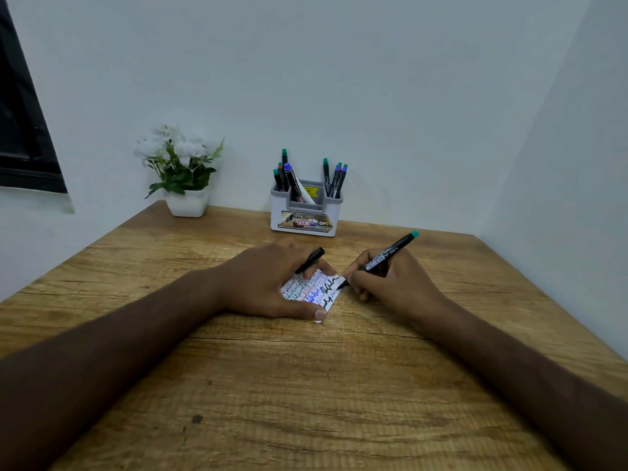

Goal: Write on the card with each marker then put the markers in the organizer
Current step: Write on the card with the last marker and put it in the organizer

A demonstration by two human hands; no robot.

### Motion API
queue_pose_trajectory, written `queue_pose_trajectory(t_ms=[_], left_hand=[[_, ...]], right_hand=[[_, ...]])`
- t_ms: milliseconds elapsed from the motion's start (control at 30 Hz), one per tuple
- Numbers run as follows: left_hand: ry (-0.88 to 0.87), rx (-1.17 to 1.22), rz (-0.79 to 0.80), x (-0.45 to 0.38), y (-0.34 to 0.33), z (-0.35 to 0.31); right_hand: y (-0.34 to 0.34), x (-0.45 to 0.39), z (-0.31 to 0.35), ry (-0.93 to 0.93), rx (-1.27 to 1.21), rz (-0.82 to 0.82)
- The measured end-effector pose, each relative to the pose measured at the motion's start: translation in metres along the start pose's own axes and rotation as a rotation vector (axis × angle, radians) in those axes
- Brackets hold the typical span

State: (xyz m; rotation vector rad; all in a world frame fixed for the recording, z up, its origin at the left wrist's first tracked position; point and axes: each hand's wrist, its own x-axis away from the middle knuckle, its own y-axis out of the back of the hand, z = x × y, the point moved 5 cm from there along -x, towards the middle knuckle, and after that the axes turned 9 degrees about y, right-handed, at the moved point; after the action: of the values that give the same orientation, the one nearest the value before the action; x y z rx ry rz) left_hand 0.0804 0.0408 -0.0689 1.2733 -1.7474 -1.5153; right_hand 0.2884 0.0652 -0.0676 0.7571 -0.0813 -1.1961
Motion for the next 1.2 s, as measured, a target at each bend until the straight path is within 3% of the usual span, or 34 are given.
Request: queue_pose_trajectory(t_ms=[1200], left_hand=[[-0.009, -0.025, 0.002, -0.0030, -0.0040, 0.0055]], right_hand=[[-0.0007, -0.0017, -0.0087, -0.087, -0.137, -0.056]])
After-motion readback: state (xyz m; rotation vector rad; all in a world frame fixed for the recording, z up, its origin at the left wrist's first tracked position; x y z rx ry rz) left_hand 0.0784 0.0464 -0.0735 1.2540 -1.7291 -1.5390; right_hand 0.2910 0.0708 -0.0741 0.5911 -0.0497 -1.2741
